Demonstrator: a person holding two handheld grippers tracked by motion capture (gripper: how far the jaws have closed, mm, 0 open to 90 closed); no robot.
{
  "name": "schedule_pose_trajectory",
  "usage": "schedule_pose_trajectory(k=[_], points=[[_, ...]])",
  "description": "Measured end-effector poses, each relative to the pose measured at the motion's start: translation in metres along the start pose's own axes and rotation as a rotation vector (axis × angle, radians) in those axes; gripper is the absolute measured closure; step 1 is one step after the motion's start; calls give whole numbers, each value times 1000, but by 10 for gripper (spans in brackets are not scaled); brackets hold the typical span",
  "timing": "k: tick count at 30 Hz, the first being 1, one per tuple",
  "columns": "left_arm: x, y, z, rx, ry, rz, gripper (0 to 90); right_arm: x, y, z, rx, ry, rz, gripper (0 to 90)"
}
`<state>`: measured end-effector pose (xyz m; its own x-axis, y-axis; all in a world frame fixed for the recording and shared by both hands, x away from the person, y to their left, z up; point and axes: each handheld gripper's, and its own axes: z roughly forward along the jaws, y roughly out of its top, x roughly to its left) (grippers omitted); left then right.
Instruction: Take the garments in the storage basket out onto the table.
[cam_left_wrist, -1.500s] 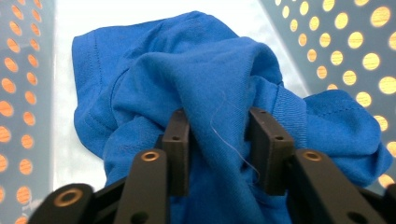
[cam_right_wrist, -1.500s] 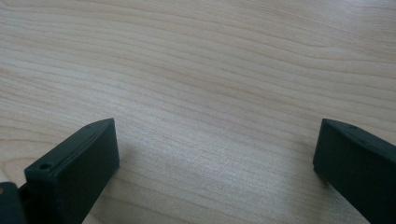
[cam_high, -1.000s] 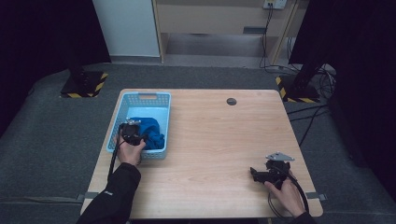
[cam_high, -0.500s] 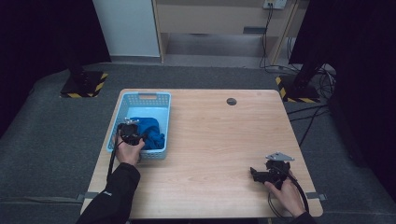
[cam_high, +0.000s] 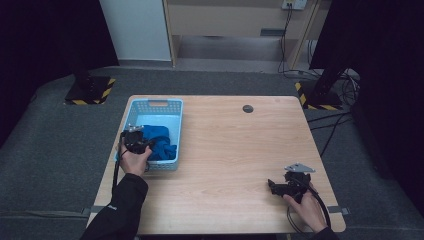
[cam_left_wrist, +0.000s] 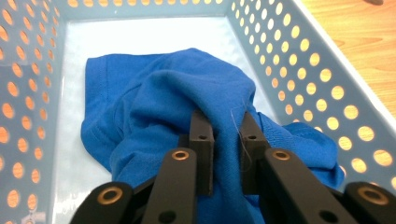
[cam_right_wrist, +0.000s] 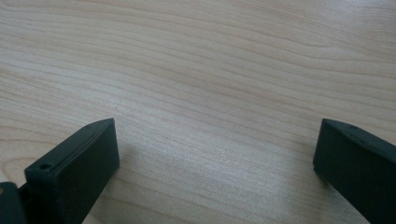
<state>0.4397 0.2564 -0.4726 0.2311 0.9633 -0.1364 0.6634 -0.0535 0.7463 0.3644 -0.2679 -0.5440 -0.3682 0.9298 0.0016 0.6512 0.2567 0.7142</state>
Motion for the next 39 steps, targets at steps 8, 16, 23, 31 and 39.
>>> schedule_pose_trajectory(k=[8, 16, 23, 31, 39], points=[[-2, 0, 1, 12, 2, 15, 826, 0, 0, 0, 0, 0, 0, 4], [-2, 0, 0, 29, 13, 5, 840, 0, 0, 0, 0, 0, 0, 4], [-4, 1, -2, 40, 15, -3, 853, 0, 0, 0, 0, 0, 0, 4], [-12, 5, -7, 27, 22, 29, 858, 0, 0, 0, 0, 0, 0, 4], [-13, 9, -13, -4, 12, 22, 858, 0, 0, 0, 0, 0, 0, 4]])
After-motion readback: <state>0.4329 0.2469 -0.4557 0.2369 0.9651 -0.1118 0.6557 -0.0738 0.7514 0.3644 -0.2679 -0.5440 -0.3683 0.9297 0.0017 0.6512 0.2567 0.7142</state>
